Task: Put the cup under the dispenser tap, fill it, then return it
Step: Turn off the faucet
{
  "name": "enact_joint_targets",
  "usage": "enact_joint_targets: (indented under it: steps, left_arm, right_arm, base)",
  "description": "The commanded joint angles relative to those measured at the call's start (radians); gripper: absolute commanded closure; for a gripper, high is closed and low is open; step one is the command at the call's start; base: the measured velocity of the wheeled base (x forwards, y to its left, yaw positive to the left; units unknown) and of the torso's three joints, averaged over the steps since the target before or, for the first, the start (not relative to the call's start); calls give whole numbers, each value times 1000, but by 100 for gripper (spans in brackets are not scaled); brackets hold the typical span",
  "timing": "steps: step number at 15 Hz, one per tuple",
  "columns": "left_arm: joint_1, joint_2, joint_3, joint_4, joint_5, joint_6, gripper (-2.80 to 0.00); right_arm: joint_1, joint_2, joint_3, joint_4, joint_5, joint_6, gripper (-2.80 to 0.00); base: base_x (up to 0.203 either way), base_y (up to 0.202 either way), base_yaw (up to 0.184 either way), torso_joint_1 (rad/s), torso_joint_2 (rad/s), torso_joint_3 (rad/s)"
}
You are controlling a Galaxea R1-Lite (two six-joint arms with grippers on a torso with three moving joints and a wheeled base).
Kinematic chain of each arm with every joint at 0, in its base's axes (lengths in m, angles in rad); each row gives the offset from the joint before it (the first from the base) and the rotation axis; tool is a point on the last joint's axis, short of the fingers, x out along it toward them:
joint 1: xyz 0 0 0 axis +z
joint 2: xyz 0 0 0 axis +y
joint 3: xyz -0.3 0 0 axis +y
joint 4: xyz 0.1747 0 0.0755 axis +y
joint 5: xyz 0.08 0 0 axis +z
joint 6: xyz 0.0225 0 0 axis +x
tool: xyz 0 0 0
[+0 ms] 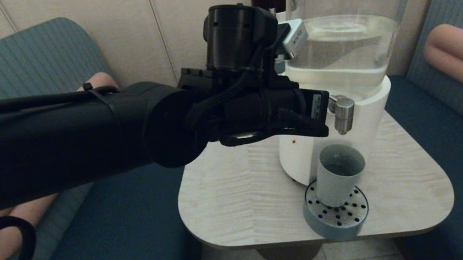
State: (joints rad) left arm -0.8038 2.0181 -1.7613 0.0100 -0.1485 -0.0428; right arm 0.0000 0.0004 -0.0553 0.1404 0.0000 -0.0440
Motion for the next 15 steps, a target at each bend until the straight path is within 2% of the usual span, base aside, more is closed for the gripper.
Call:
enact_joint_targets:
  steps: [1,7,15]
  left_arm:
    - [-1,17,-4,-5,-3,-1,0]
    - [-3,54,-14,-69,-5,4,0]
    - [-6,53,-14,-90,-14,4,0]
  right_arm:
    - [0,0,0,1,0,0,0]
    - [0,0,0,1,0,0,0]
    - [0,0,0,1,0,0,0]
  base:
    - [0,0,0,0,0,0]
    - [0,0,0,0,0,0]
    - [0,0,0,0,0,0]
